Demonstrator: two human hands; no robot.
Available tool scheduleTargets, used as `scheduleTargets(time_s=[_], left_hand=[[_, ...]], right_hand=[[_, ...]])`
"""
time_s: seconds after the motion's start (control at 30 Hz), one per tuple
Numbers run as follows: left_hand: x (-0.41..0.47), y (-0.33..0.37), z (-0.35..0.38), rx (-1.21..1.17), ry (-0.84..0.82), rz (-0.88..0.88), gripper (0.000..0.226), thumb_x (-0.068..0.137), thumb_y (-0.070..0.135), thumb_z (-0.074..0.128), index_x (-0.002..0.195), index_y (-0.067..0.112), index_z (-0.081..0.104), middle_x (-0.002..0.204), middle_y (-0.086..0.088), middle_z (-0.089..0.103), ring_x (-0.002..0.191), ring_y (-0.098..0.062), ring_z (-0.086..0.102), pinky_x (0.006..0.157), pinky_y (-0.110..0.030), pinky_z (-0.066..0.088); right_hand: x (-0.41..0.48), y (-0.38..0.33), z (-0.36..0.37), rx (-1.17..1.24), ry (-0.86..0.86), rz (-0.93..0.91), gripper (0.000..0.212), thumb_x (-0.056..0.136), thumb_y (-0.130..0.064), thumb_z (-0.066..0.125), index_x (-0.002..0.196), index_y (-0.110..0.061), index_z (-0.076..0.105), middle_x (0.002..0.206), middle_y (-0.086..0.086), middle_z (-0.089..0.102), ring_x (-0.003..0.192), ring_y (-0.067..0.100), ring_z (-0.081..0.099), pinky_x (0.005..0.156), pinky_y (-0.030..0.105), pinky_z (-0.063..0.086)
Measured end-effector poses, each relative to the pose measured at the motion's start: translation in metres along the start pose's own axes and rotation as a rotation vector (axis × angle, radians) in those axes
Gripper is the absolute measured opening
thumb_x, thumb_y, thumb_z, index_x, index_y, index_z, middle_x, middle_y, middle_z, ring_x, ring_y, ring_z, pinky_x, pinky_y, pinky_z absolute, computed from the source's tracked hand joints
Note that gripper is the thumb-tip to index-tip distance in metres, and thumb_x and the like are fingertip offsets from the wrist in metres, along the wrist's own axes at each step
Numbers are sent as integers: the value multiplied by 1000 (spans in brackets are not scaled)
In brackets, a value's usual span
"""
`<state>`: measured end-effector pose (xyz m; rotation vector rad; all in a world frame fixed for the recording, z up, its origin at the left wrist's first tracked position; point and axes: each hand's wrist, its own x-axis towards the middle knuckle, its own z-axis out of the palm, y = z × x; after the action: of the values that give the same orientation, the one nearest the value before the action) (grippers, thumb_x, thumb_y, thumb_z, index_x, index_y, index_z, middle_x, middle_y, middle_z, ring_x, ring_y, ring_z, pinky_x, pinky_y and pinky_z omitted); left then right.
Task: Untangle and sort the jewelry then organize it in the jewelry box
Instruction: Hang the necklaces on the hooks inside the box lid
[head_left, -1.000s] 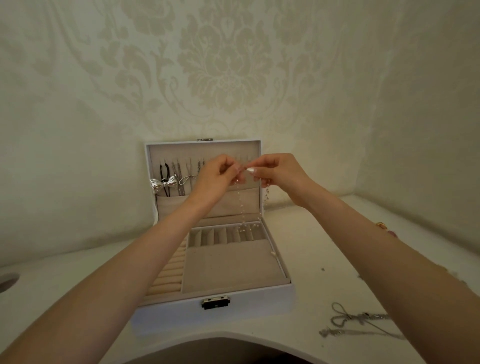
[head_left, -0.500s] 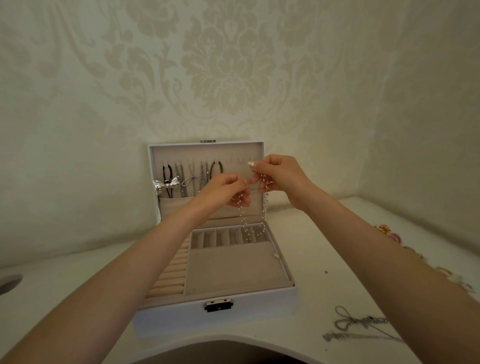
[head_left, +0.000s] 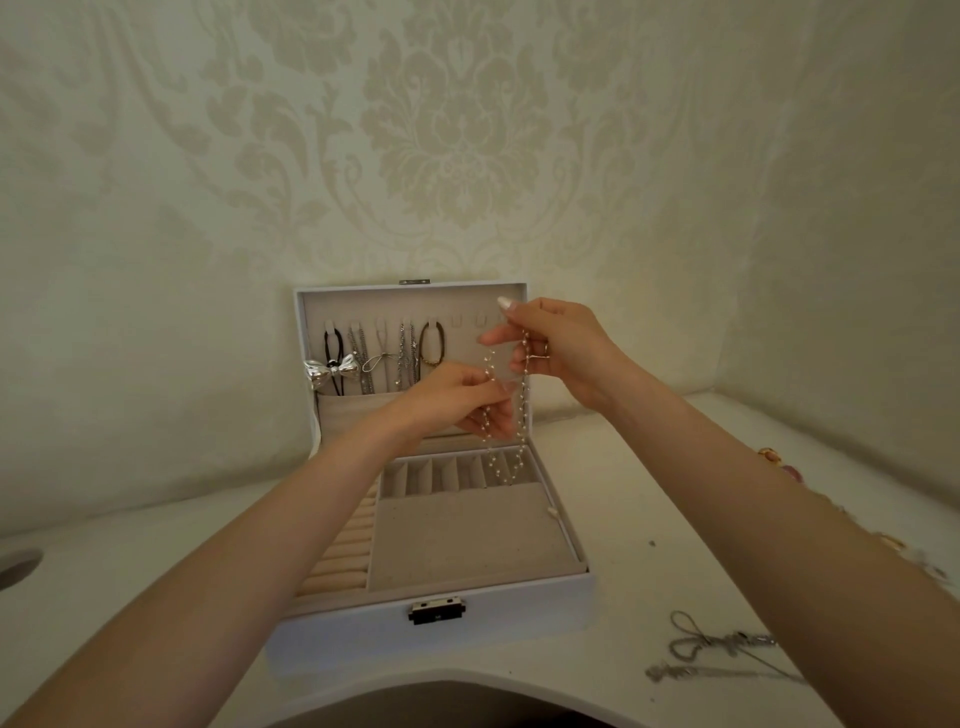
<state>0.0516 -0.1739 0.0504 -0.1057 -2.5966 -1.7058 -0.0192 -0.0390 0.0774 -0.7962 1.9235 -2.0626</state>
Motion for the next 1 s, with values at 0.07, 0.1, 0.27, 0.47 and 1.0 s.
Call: scheduleTargets(time_s=[0.07, 0.1, 0.27, 0.47, 1.0], left_hand=[[2, -2, -1, 16, 22, 7, 18, 93, 25, 56, 86, 10, 62, 74, 0, 72, 74, -12, 69, 75, -24, 54], [4, -3, -3, 20, 52, 17, 13, 93, 23, 56, 90, 11, 61, 76, 0, 73, 77, -13, 69, 79, -26, 53], [15, -3, -16, -127, 299, 99, 11, 93, 12, 57, 100, 3, 58, 72, -6, 66, 57, -5, 65, 58, -18, 53], [37, -13, -33, -53, 708, 142, 16, 90, 11, 60, 74, 10, 58, 61, -4, 62, 42, -5, 56, 53, -27, 49], [47, -13, -24, 572, 1017, 159, 15, 90, 27, 59, 86, 12, 58, 83, -5, 66, 84, -26, 60, 63, -31, 31]], right_hand=[[2, 1, 2, -40, -7, 2, 19, 88, -26, 66, 92, -7, 62, 86, 10, 73, 53, 11, 53, 55, 23, 51], [3, 2, 3, -61, -9, 4, 19, 88, -25, 66, 92, -7, 64, 85, 9, 73, 52, 11, 52, 53, 22, 50], [18, 5, 14, -194, 43, -14, 18, 87, -21, 68, 87, -3, 69, 72, 4, 68, 46, 9, 48, 49, 20, 45], [40, 15, 37, -404, 235, -113, 16, 85, -16, 70, 72, -8, 65, 60, 2, 59, 45, 12, 52, 42, 18, 46], [51, 38, 49, -687, 498, -291, 12, 87, -19, 61, 78, -14, 55, 74, 4, 65, 73, 19, 58, 62, 30, 39]])
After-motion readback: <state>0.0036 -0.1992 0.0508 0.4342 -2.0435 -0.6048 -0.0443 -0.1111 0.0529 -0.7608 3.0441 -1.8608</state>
